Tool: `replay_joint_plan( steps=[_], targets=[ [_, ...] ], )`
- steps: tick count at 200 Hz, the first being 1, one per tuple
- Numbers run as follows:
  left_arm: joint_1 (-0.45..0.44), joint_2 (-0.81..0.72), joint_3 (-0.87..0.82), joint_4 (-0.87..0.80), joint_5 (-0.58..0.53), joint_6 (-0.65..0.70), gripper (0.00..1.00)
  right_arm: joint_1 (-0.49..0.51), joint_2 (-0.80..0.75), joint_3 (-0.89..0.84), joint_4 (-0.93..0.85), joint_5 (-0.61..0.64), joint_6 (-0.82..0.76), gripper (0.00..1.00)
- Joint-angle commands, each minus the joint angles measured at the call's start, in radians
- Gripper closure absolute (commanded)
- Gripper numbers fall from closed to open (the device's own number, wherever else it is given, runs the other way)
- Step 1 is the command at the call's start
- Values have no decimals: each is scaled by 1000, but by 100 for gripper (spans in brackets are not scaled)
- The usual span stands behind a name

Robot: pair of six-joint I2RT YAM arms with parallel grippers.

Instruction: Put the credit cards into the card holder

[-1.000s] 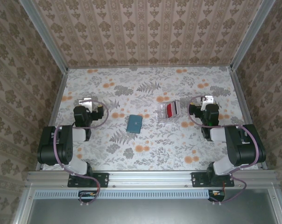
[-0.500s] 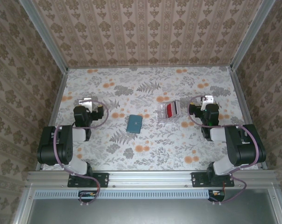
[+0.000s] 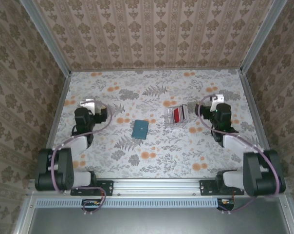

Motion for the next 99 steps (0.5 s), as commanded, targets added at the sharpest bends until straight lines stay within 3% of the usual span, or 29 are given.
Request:
replay_joint_plan(
  steps=[1,12,48,67,99],
  targets=[
    [12,-127,129,-409,-119,-238,0,0,-102,134,-335,0,248,0],
    [18,-148,174,-531,-133,-324,0,-2,-101,165,-383,-73,289,0],
    [14,-171,221,-660,125,-375,0,29,8,310,-547,-377,325,2],
    [-6,-149,253,-755,231,-395,0,107,42,365,-652,-384,306,8],
    [-81,-115,244,-813,321,-406,0,336,110,448,-793,-279,224,13]
  ],
)
